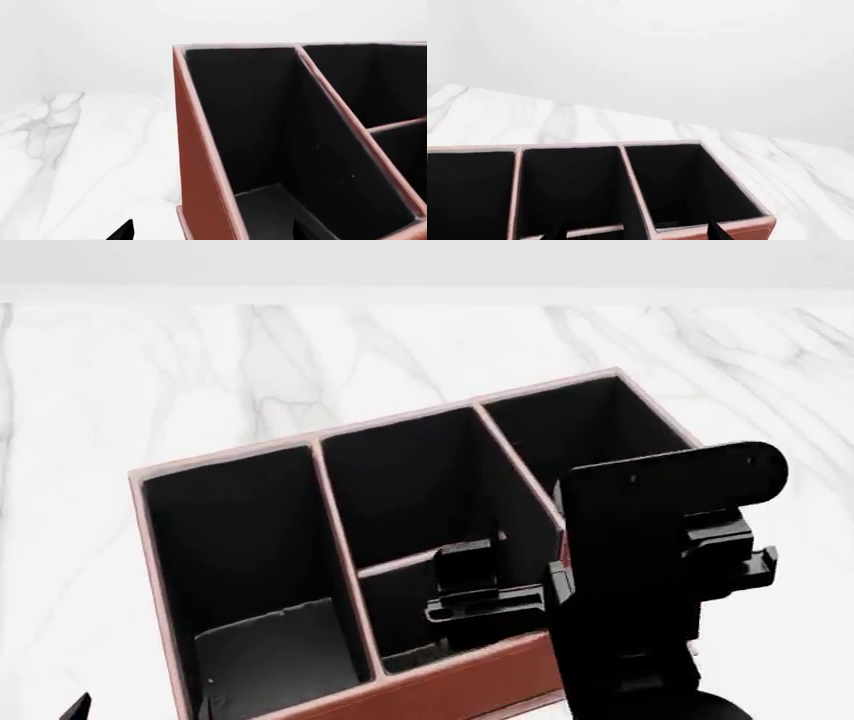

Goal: Pick up the book and place it in the left compartment of the caddy.

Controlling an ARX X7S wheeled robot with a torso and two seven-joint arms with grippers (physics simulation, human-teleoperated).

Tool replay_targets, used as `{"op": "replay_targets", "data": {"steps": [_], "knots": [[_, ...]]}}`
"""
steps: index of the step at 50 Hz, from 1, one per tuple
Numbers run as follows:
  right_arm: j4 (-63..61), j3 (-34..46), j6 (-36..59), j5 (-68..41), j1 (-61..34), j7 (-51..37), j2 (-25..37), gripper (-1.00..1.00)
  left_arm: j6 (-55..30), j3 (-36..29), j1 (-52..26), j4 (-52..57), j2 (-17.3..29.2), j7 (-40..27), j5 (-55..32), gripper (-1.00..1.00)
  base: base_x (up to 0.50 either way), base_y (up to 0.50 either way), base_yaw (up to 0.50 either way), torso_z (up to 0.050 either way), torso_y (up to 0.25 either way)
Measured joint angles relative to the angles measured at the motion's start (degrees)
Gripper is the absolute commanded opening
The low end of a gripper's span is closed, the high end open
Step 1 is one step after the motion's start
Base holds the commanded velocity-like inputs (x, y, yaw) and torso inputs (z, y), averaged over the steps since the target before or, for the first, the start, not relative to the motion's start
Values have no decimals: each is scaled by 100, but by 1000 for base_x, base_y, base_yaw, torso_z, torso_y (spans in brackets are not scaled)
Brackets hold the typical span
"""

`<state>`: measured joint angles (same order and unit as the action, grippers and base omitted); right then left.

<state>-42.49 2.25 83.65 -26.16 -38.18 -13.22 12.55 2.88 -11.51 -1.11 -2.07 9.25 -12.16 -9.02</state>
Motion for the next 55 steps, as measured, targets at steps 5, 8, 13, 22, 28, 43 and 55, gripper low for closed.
{"op": "replay_targets", "data": {"steps": [5,8,13,22,28,43,55], "knots": [[669,217,205,-2254,-707,-1338,684,100,-29,-6,15,55,16,-8,-52,100,0,0,0,0,0],[1061,579,304,-3844,-1184,-1890,1087,100,-36,-11,19,71,25,-14,-75,100,0,0,0,0,0],[1519,1658,426,-5673,-2145,-2097,1745,100,-39,-27,20,76,36,-31,-93,100,0,0,0,0,0],[1590,3952,522,-6703,-3976,-847,2581,100,-22,-59,16,54,56,-62,-105,100,0,0,0,0,0],[1654,4966,516,-6630,-4761,88,2891,100,-14,-81,10,38,69,-82,-113,100,0,0,0,0,0],[2190,6693,482,-6117,-5851,1130,3295,100,31,-133,-16,-28,94,-147,-110,100,0,0,0,0,0],[2426,7384,414,-6087,-6237,1224,3393,100,60,-176,-26,-57,118,-188,-115,100,0,0,0,0,0]]}}
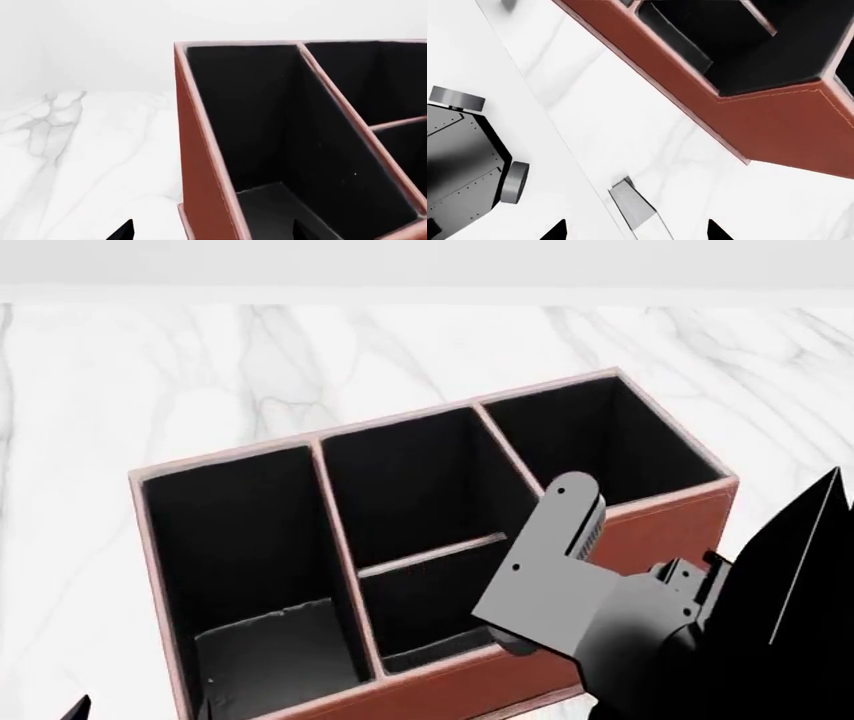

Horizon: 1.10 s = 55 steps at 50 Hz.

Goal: Pick up the book and place it in the left compartment of the caddy.

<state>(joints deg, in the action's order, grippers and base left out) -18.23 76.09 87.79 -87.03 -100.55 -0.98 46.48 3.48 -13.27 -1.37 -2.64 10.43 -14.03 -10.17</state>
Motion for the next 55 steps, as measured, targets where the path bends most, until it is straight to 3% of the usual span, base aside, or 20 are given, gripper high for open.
{"op": "replay_targets", "data": {"steps": [55], "knots": [[734,1222,-577,624,14,116,428,100,69,-172,-25,-39,106,-147,-76,100,0,0,0,0,0]]}}
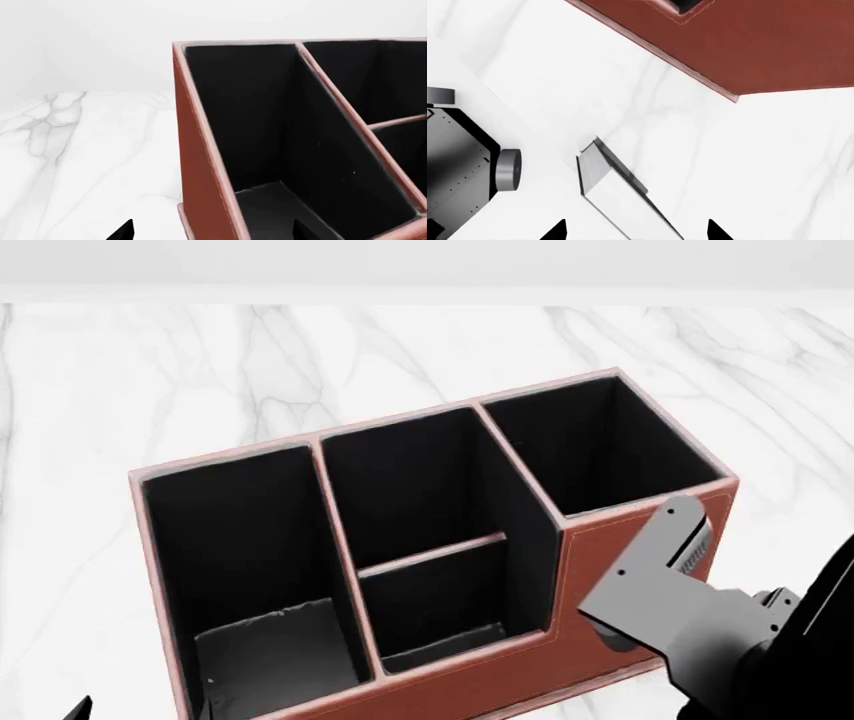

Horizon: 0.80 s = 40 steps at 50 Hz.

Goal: Pick up the book and place it in the left compartment of the caddy.

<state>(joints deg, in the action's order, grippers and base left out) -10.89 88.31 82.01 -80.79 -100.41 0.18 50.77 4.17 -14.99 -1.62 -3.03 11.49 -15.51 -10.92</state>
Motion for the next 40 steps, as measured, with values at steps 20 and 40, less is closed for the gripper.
{"op": "replay_targets", "data": {"steps": [20,40], "knots": [[248,249,-320,305,287,149,-9,100,25,-54,-14,-19,33,-47,-29,100,0,0,0,0,0],[689,566,-862,731,862,489,-224,100,35,-100,-4,11,75,-89,-73,100,0,0,0,0,0]]}}
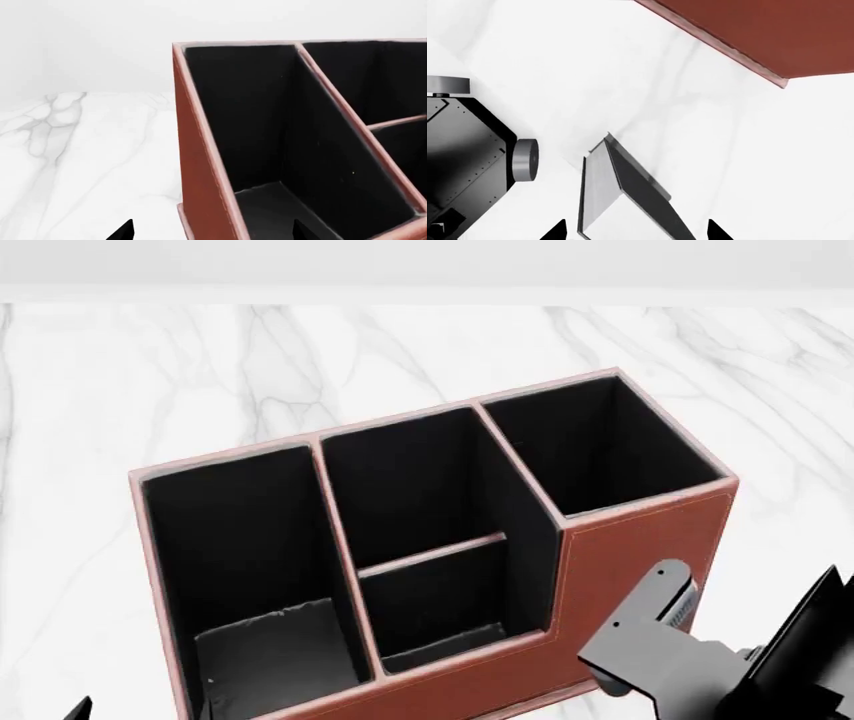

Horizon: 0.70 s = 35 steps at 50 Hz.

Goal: Pick up the book and place it in the left compartment of the caddy.

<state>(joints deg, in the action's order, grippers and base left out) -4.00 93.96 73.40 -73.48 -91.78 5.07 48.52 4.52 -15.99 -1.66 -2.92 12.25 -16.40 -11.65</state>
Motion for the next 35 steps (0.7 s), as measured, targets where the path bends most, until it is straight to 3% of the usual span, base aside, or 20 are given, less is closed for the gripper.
{"op": "replay_targets", "data": {"steps": [4,5,27,35], "knots": [[62,54,-117,86,101,69,-28,100,2,-9,2,8,8,-8,-10,100,0,0,0,0,0],[63,77,-145,121,119,92,-31,-100,2,-11,2,9,10,-10,-12,100,0,0,0,0,0],[126,187,-576,374,238,167,-106,-100,13,-69,-10,3,43,-51,-46,100,0,0,0,0,0],[577,-300,-1107,-79,540,-312,-109,-100,24,-87,-16,-6,54,-67,-56,100,0,0,0,0,0]]}}
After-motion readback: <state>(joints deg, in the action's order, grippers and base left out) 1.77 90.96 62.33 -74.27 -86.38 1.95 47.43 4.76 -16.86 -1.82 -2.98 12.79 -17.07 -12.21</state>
